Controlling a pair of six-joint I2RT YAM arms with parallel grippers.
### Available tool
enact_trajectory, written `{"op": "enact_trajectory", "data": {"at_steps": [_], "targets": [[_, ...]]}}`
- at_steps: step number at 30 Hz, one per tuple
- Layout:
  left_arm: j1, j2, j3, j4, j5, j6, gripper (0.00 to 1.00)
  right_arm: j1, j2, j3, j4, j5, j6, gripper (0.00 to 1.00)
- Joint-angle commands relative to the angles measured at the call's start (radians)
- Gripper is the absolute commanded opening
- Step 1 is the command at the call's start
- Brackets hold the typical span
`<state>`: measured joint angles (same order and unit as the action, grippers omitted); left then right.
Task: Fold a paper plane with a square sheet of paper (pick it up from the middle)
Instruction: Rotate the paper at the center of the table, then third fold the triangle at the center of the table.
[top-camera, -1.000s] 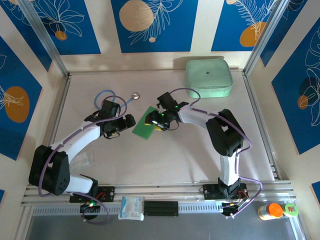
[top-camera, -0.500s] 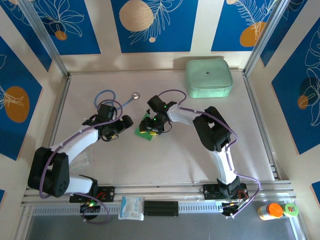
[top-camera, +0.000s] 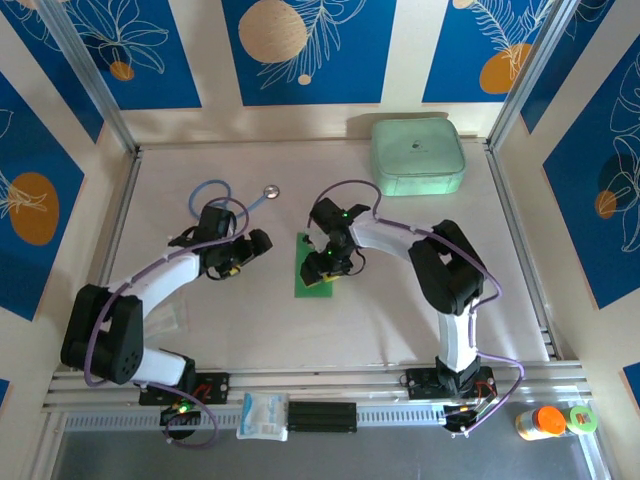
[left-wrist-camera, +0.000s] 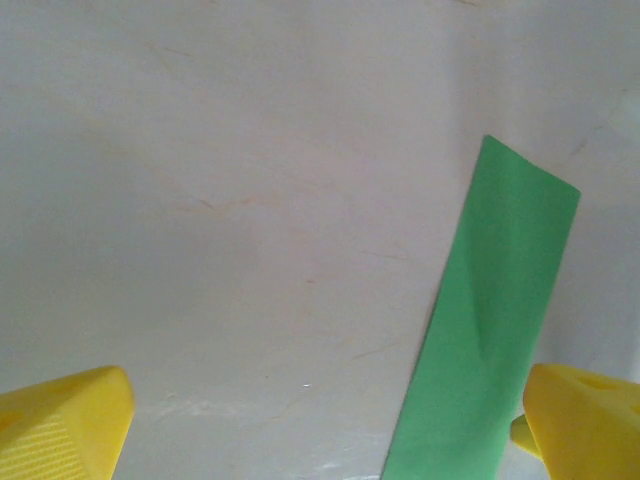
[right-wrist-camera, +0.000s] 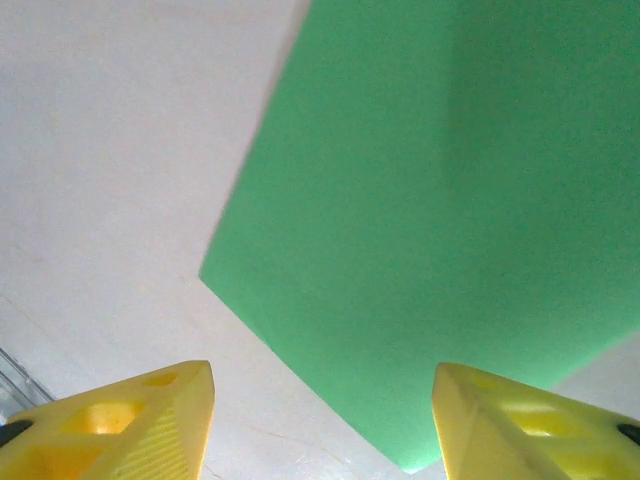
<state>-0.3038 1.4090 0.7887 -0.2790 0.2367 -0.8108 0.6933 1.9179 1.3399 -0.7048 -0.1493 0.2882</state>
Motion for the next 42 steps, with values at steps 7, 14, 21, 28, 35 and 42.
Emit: {"op": "enact_trajectory", "data": {"at_steps": [7, 14, 21, 28, 35, 42], "targets": [[-0.040, 0.039, 0.017, 0.096, 0.180, -0.024, 0.99, -0.021, -0.166, -0.136, 0.275, 0.098, 0.459, 0.60], [-0.101, 0.048, 0.008, 0.106, 0.196, -0.056, 1.00, -0.020, -0.102, -0.138, 0.281, 0.087, 0.492, 0.59], [-0.163, 0.072, 0.001, 0.113, 0.186, -0.073, 0.97, -0.023, -0.064, -0.137, 0.286, 0.097, 0.505, 0.59], [-0.202, 0.115, 0.002, 0.111, 0.192, -0.074, 0.86, -0.031, -0.028, -0.151, 0.282, 0.099, 0.515, 0.57], [-0.218, 0.147, -0.006, 0.124, 0.203, -0.077, 0.72, -0.042, 0.013, -0.181, 0.272, 0.108, 0.519, 0.55], [-0.219, 0.190, -0.007, 0.148, 0.228, -0.079, 0.54, -0.057, 0.026, -0.209, 0.269, 0.109, 0.506, 0.55]]}}
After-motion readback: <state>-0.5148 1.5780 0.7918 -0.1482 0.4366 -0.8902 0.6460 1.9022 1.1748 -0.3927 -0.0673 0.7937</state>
